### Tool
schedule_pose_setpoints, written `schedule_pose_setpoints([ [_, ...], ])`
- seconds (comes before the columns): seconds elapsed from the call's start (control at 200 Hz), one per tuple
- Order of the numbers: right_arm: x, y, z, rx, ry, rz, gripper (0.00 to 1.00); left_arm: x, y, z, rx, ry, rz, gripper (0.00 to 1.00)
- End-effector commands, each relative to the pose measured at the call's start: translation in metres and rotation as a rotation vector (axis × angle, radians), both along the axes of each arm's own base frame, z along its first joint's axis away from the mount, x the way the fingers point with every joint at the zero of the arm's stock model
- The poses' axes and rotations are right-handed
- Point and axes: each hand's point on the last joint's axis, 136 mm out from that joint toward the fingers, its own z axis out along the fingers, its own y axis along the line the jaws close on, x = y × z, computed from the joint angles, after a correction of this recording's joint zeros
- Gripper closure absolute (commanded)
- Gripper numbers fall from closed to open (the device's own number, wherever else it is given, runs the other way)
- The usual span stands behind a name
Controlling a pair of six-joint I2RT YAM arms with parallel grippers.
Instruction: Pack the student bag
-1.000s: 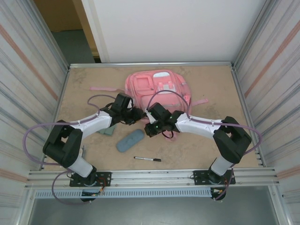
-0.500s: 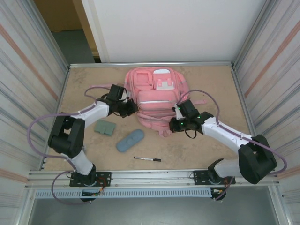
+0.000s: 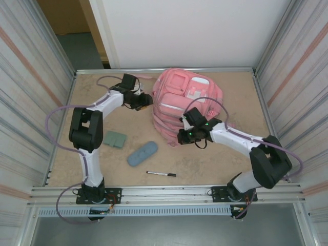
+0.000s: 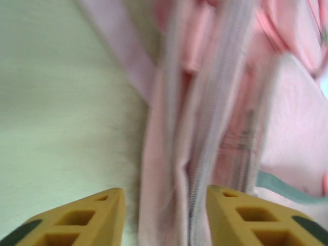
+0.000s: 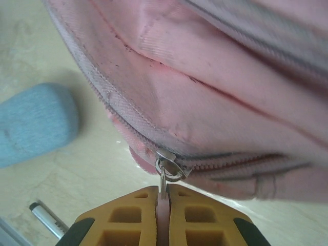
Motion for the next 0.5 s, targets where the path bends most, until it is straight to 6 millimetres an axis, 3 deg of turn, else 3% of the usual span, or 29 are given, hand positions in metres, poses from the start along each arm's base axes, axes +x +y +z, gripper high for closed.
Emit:
schedule_pose_setpoints([
  [0.0, 0.006, 0.037, 0.020, 0.055, -0.038, 0.051, 1.00, -0.036, 0.014, 0.026, 0.062, -0.032, 0.071, 0.47],
  [0.13, 0.010, 0.066, 0.022, 0.112, -0.048, 0.102, 1.00, -0.093, 0.009, 0.014, -0.010, 0.036, 0.079, 0.44],
  [0.215, 0.006, 0.078, 0.021, 0.129, -0.041, 0.138, 1.00, -0.116, 0.002, 0.010, -0.030, 0.060, 0.072, 0.43],
  [0.356, -0.005, 0.091, 0.017, 0.157, -0.026, 0.203, 1.00, -0.125, -0.016, 0.018, -0.028, 0.017, 0.043, 0.40],
  [0.496, -0.009, 0.087, 0.017, 0.162, -0.024, 0.184, 1.00, -0.120, -0.033, 0.005, -0.041, 0.036, 0.042, 0.42],
])
